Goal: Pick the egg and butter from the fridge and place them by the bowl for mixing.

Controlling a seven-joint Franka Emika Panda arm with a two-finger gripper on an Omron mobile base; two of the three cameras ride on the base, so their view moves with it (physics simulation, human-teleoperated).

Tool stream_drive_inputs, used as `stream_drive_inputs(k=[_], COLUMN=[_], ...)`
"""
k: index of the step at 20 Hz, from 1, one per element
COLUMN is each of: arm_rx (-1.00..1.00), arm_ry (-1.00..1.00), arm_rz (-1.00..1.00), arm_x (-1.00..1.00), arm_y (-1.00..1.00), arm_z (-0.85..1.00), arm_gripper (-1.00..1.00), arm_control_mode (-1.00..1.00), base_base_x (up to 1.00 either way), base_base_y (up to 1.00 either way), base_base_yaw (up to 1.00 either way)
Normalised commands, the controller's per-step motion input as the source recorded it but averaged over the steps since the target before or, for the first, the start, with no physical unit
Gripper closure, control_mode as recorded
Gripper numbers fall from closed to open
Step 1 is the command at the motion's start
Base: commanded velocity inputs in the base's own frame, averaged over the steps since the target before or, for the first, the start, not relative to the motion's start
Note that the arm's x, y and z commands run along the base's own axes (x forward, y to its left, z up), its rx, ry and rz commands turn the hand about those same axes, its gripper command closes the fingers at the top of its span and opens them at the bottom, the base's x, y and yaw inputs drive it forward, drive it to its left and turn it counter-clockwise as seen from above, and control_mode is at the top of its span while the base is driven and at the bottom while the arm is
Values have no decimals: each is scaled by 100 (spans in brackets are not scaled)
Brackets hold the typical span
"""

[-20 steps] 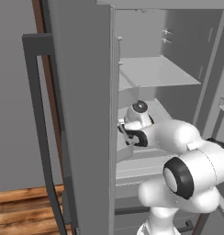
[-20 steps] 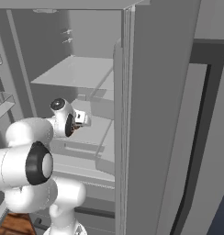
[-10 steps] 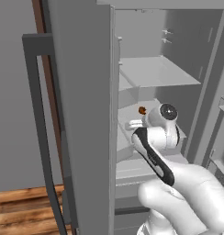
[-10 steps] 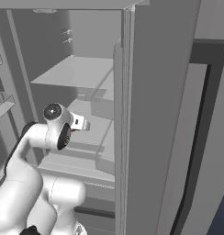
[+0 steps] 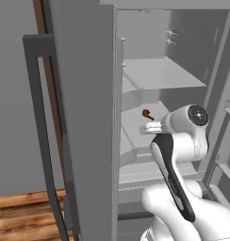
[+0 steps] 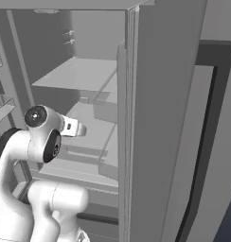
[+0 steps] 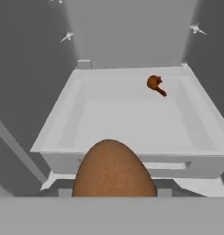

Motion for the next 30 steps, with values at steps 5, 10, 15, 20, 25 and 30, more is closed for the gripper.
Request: stream_drive_inputs(k=[5, 10, 15, 20, 25, 30], arm_rx=[-11, -6, 7, 0, 0, 0], arm_ry=[18, 5, -3, 0, 0, 0], arm_rz=[-8, -16, -15, -2, 0, 0], arm_x=[-59, -75, -82, -24, 0, 0], arm_y=[-19, -26, -7, 0, 0, 5], arm_z=[27, 0, 0, 7, -3, -1], arm_gripper=[100, 100, 100, 100, 100, 100], arm_control_mode=[-100, -100, -100, -100, -100, -100], base_base_x=[0, 0, 0, 0, 0, 0], base_base_y=[0, 0, 0, 0, 0, 0], base_base_yaw=[0, 0, 0, 0, 0, 0])
